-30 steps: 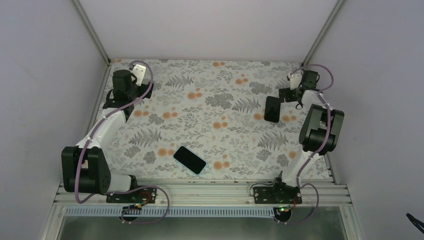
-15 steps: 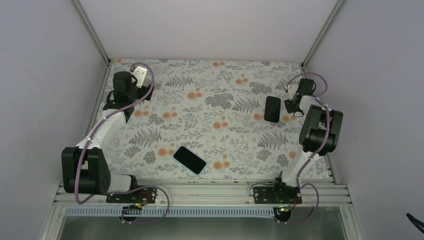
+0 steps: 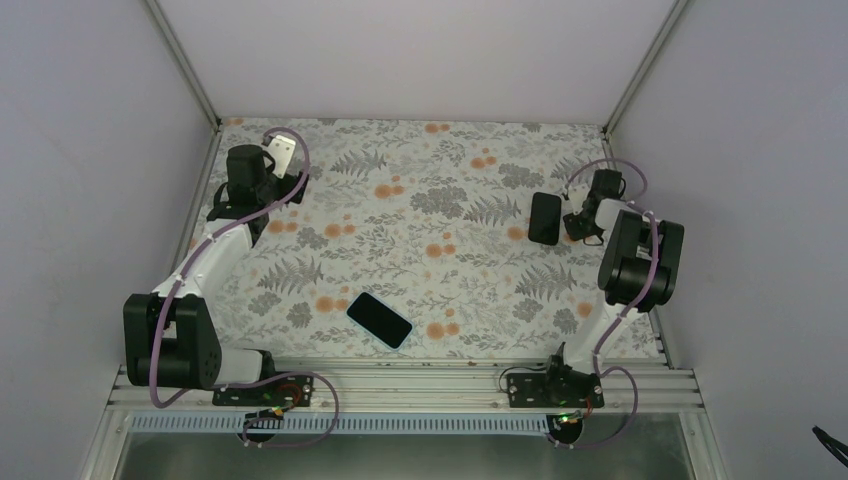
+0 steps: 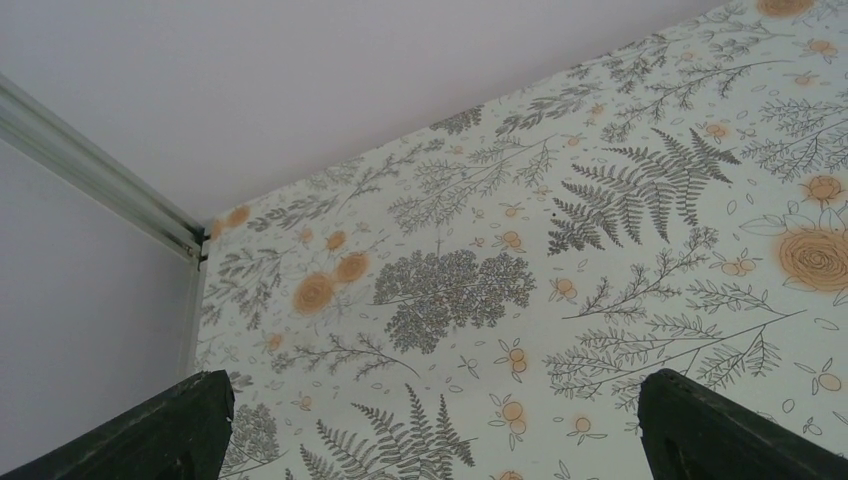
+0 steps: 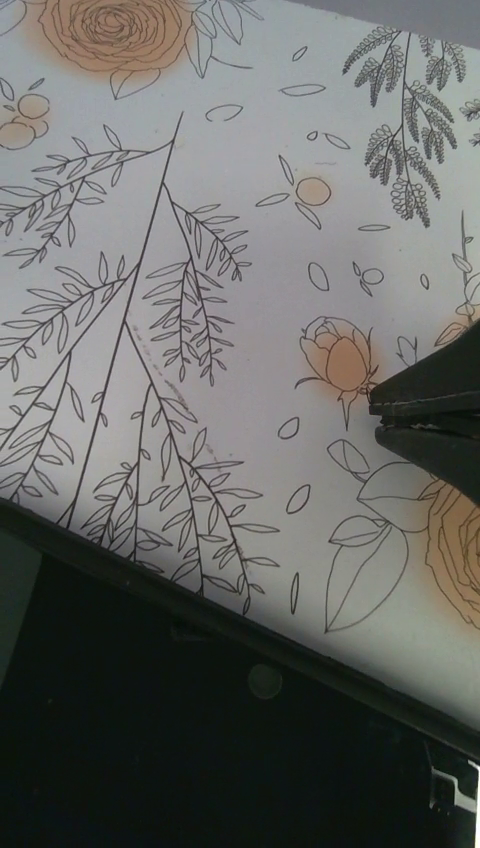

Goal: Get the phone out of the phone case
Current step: Adjust the phone at the center of the board.

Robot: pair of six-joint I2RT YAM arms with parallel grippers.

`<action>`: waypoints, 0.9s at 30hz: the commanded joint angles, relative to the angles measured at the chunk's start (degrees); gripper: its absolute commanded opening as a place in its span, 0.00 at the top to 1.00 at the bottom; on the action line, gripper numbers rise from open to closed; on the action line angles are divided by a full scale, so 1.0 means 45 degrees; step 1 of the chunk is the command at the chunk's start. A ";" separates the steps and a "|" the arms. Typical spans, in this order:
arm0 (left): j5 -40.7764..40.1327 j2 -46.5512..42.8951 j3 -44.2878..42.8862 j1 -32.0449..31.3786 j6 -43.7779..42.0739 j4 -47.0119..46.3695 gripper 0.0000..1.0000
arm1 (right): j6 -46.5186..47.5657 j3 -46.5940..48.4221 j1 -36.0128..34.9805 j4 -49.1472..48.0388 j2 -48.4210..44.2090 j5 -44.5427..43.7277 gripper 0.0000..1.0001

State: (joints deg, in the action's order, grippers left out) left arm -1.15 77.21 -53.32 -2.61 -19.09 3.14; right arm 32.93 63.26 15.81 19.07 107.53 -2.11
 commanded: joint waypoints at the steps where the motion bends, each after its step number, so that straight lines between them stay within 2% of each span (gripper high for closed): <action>1: 0.0270 -0.0099 0.0169 0.0092 -0.0251 -0.0069 0.00 | 0.0186 -0.0695 -0.0236 0.0514 0.0090 0.0790 0.96; 7: 0.0427 -0.0023 0.0239 0.0093 -0.0389 -0.0033 0.00 | 0.0208 -0.1373 -0.0999 0.1263 -0.0235 0.1321 0.96; 14: 0.0564 0.0024 0.0287 0.0093 -0.0520 -0.0032 0.00 | -0.0323 -0.1686 -0.2673 0.1985 -0.0762 0.1828 0.96; 20: 0.0756 0.0099 0.0338 0.0095 -0.0582 -0.0077 0.00 | -0.0844 0.0022 -0.4080 0.2956 0.0458 0.2894 0.96; 27: 0.0628 0.0069 0.0441 0.0101 -0.0640 -0.0241 0.00 | -0.0020 0.1524 -0.4994 0.3877 0.1609 0.4550 0.96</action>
State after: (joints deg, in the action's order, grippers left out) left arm 1.10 77.54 -52.18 -2.61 -21.47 3.09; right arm 31.51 68.45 -5.08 29.02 109.93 10.35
